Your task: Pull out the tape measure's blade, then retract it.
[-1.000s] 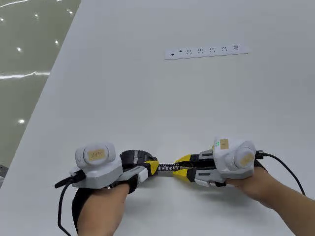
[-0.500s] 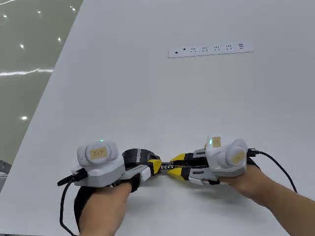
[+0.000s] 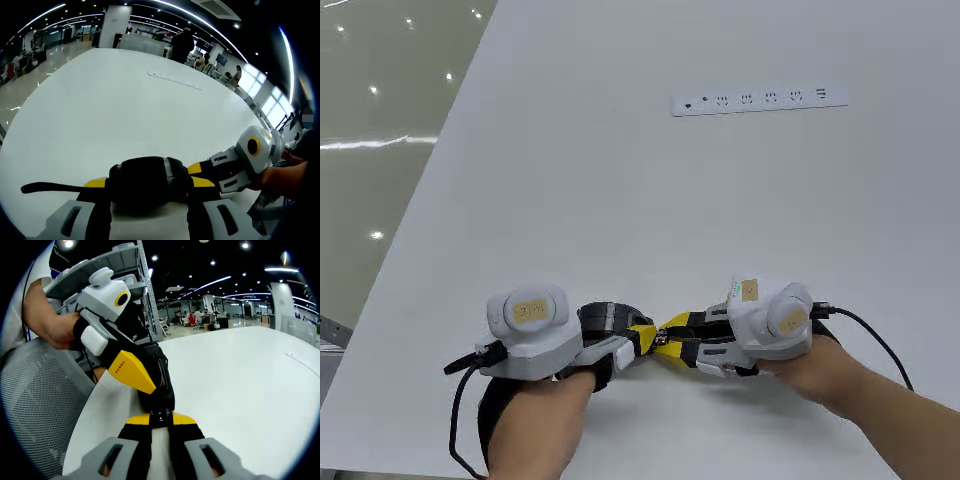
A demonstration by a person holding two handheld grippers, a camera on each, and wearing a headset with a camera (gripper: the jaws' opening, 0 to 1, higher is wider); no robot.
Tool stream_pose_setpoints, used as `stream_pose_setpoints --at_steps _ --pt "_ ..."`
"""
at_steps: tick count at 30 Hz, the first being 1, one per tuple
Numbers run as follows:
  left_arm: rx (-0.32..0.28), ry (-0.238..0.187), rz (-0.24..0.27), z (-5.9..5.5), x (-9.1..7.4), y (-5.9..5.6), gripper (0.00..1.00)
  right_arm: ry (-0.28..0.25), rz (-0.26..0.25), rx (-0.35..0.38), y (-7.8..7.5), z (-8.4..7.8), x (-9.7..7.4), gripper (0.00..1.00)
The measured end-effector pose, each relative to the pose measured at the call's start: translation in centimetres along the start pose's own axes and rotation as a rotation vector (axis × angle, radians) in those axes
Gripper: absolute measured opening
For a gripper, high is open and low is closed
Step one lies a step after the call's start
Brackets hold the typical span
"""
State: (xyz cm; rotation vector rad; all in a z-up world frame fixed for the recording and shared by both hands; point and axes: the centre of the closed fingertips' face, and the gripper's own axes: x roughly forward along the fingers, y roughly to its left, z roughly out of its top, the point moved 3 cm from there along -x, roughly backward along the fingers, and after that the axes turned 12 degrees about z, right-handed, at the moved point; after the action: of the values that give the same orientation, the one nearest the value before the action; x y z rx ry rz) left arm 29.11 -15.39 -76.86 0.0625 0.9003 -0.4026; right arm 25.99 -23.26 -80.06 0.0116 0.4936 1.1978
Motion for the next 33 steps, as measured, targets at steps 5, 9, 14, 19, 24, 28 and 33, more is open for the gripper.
stream_pose_setpoints --at_steps 5,9,14,19,24,28,33 --pt "0.001 -0.002 0.002 0.0 -0.01 -0.01 0.58 0.002 0.001 -0.004 0.07 -0.01 -0.03 0.11" --pt "0.009 -0.007 0.003 0.03 -0.02 -0.04 0.58 0.005 -0.001 -0.017 0.07 -0.03 -0.05 0.12" --pt "0.016 -0.011 0.004 0.03 -0.06 -0.09 0.59 0.012 -0.001 -0.026 0.08 -0.04 -0.1 0.13" --pt "0.029 -0.015 0.004 0.05 -0.09 -0.22 0.6 0.022 -0.007 -0.038 0.1 -0.03 -0.08 0.13" --pt "0.045 -0.018 0.001 0.07 -0.09 -0.17 0.6 0.029 -0.012 -0.051 0.09 -0.04 0.0 0.14" --pt "0.053 -0.022 -0.005 0.09 -0.09 -0.16 0.6 0.032 -0.015 -0.052 0.1 0.0 0.01 0.14" --pt "0.09 -0.041 -0.011 0.32 -0.15 -0.19 0.6 0.035 -0.018 -0.056 0.09 -0.04 0.04 0.14"
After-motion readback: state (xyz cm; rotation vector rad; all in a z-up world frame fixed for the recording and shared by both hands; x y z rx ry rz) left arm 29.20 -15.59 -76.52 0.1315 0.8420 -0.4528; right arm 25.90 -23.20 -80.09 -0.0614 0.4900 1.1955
